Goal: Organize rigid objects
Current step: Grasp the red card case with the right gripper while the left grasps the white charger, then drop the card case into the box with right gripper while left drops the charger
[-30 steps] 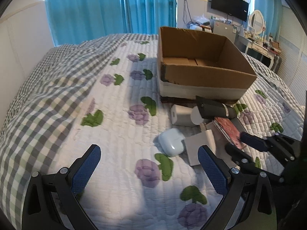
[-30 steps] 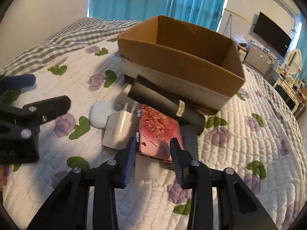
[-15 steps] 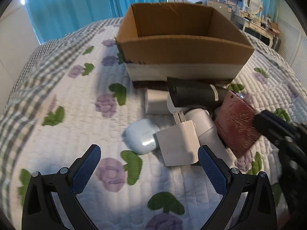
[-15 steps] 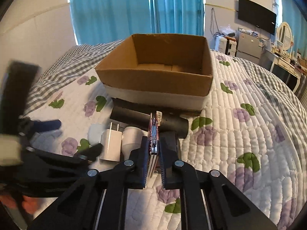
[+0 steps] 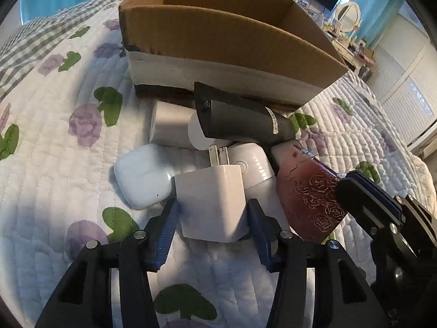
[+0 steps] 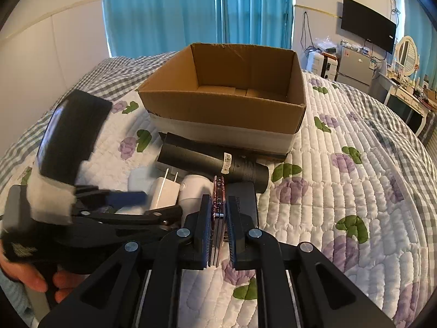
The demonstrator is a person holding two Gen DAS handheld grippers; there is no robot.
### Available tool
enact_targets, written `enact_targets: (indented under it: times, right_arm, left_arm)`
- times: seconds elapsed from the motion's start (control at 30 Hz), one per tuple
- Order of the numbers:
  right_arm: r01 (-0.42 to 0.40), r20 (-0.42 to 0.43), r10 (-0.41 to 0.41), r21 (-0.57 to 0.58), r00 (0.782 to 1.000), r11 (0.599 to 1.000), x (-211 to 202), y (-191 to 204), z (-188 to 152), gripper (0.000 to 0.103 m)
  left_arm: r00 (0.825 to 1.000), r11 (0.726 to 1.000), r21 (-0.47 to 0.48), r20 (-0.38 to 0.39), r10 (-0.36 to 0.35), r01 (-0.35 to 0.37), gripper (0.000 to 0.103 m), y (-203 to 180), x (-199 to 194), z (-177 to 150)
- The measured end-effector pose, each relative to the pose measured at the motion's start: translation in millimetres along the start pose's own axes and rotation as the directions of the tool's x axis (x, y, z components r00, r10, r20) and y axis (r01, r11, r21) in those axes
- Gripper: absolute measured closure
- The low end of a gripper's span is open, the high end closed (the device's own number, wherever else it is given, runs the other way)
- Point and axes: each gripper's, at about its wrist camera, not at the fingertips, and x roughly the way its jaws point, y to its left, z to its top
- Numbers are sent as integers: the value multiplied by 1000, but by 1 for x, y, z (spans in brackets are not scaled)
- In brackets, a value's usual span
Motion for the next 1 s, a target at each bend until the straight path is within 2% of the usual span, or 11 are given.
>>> enact_targets:
  times: [0.07, 0.13, 0.23, 0.67, 1.0]
  right_arm:
    - [3, 2, -3, -8, 1000, 1000, -1, 1, 0, 93]
    - [5, 8, -5, -12, 1000, 1000, -5, 1, 0, 93]
    - [2, 21, -2, -20, 1000, 1000, -13, 2, 0, 93]
    - [15, 54, -12, -53, 998, 999, -26, 8, 7, 93]
    - [30, 128, -21, -73, 992, 997, -55, 2, 39, 93]
  left_arm:
    - [1000, 1000, 15, 20, -1, 0, 67, 0, -5, -1]
    - [999, 1000, 18, 41, -5, 4, 69, 1, -13, 0]
    - [999, 1000, 17, 35, -17, 17, 70, 3, -17, 0]
    - [998, 998, 53, 59, 38, -41, 74, 3, -41, -10]
    - [991, 992, 115, 132, 31, -47, 75, -16, -89, 17]
